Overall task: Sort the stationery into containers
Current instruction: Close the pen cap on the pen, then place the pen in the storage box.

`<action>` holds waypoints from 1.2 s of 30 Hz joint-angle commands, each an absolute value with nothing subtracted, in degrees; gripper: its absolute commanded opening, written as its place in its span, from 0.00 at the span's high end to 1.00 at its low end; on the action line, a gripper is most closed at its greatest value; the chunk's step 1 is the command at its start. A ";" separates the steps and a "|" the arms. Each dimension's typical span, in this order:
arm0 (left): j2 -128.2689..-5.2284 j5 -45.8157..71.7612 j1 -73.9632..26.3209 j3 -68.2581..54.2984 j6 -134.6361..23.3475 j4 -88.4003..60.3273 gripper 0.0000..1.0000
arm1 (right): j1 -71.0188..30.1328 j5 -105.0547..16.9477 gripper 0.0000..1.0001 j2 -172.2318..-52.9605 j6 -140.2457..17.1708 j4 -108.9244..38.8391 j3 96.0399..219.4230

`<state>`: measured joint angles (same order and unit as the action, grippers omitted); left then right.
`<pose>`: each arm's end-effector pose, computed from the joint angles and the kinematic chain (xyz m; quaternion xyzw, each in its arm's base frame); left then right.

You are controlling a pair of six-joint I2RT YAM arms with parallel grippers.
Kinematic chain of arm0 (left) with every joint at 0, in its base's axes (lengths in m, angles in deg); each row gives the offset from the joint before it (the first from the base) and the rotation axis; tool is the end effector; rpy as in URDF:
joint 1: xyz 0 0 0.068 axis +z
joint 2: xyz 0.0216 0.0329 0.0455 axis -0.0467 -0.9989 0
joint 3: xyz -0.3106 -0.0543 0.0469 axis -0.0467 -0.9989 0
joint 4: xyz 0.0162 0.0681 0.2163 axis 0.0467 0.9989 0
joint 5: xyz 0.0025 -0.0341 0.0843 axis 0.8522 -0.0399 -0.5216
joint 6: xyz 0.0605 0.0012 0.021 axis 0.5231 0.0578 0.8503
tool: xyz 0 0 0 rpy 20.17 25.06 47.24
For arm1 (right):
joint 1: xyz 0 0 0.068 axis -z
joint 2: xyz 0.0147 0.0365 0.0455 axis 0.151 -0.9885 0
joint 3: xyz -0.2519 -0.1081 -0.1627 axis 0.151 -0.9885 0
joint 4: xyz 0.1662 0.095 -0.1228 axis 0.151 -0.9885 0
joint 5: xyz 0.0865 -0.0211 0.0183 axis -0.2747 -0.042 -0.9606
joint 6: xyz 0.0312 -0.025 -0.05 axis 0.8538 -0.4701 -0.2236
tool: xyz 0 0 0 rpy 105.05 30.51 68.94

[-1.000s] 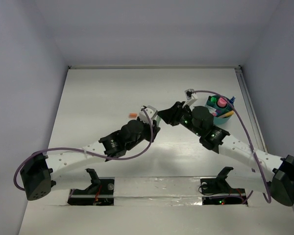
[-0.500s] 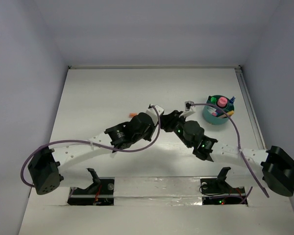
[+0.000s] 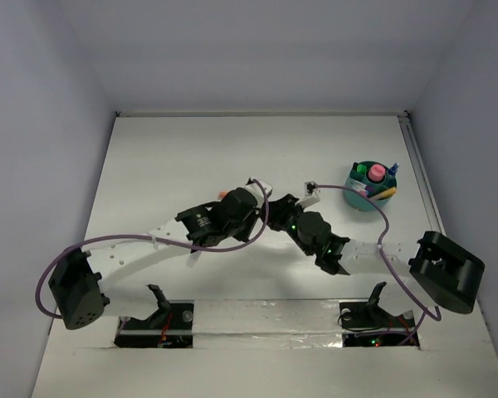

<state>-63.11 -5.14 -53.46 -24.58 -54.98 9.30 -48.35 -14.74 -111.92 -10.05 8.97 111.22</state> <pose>0.1382 -0.1909 0.3284 0.3104 0.8425 -0.1749 0.4040 0.1592 0.2117 0.2789 0.1317 0.7391 0.4694 0.4648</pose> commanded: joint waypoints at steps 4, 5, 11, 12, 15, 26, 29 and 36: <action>-55.06 -2.50 -54.63 -22.19 -58.47 -45.60 1.00 | -53.45 -27.27 1.00 -111.33 -11.05 -13.44 107.32; -54.89 -2.23 -54.63 -23.15 -59.52 -45.33 1.00 | -52.15 -26.92 1.00 -109.75 -10.79 -13.27 107.23; -53.83 -0.39 -55.15 -31.50 -62.96 -45.86 0.85 | -48.28 -23.86 1.00 -104.91 -8.33 -14.76 108.55; -53.66 -0.13 -55.15 -32.56 -63.40 -45.60 0.83 | -46.53 -23.41 1.00 -102.99 -8.15 -14.93 108.64; -52.78 0.93 -55.15 -34.40 -64.01 -44.63 0.73 | -42.23 -23.05 1.00 -100.43 -8.14 -15.29 109.34; -45.67 1.11 -55.15 -39.95 -64.46 -40.76 0.40 | -32.54 -23.14 1.00 -98.23 -11.48 -16.61 114.97; -42.34 -0.21 -55.15 -41.88 -64.46 -39.27 0.40 | -30.61 -19.56 1.00 -93.67 -13.76 -19.49 115.14; -37.40 -2.93 -55.15 -50.30 -67.00 -39.43 0.39 | -25.60 5.74 1.00 -75.65 -26.94 -34.26 118.57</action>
